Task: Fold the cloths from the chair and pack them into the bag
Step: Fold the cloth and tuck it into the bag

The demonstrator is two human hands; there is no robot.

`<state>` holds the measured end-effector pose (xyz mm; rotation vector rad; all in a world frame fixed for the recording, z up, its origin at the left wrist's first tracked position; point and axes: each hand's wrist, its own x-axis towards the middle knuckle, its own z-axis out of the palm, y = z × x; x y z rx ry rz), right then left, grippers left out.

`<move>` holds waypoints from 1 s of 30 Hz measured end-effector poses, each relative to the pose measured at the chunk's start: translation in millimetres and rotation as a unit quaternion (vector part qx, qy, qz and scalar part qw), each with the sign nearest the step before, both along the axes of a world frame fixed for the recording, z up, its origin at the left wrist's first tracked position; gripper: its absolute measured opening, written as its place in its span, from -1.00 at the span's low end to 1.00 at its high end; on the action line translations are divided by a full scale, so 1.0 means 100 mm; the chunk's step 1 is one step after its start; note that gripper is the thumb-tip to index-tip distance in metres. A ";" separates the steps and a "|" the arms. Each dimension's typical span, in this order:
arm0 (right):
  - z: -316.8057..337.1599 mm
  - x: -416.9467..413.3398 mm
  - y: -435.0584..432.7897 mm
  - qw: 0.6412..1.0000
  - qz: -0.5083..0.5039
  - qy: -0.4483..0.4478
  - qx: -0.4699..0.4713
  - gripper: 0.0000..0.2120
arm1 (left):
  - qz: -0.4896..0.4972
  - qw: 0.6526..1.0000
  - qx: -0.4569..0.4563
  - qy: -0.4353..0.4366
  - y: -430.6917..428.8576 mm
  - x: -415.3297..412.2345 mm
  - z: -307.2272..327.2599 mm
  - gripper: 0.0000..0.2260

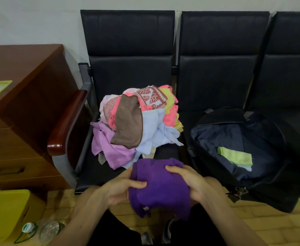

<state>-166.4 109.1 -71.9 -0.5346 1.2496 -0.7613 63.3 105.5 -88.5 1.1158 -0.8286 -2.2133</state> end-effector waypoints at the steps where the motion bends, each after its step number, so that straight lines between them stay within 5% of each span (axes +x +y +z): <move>1: 0.05 -0.01 -0.01 1.000 0.018 0.004 -0.001 -0.69 | -0.025 0.999 -0.009 -0.027 -0.02 -0.01 0.04 -0.37; 4: 0.33 -0.04 -0.09 0.996 0.082 0.012 -0.042 -0.63 | -0.016 0.995 -0.062 -0.075 -0.17 -0.03 0.28 -0.25; 7: 0.84 -0.11 -0.13 0.971 0.091 0.030 -0.218 -0.42 | 0.066 0.969 -0.220 -0.091 -0.32 -0.02 0.81 -0.18; 10: 1.46 -0.20 -0.07 0.869 0.077 0.133 -0.471 -0.62 | 0.144 0.891 -0.407 -0.138 -0.35 0.03 1.50 -0.19; 12: 1.67 -0.22 -0.08 0.814 0.067 0.173 -0.550 -0.84 | 0.168 0.843 -0.489 -0.147 -0.35 0.02 1.73 -0.36; 17: 1.66 -0.20 -0.22 0.765 0.067 0.263 -0.584 -0.64 | 0.185 0.766 -0.584 -0.195 -0.46 -0.01 1.68 -0.71; 26: 1.55 -0.32 -0.36 0.764 0.068 0.333 -0.549 -0.78 | 0.183 0.698 -0.642 -0.259 -0.54 -0.03 1.62 -0.63; 30: 1.57 -0.39 -0.39 0.782 0.076 0.312 -0.534 -0.77 | 0.147 0.710 -0.634 -0.269 -0.57 0.00 1.62 -0.61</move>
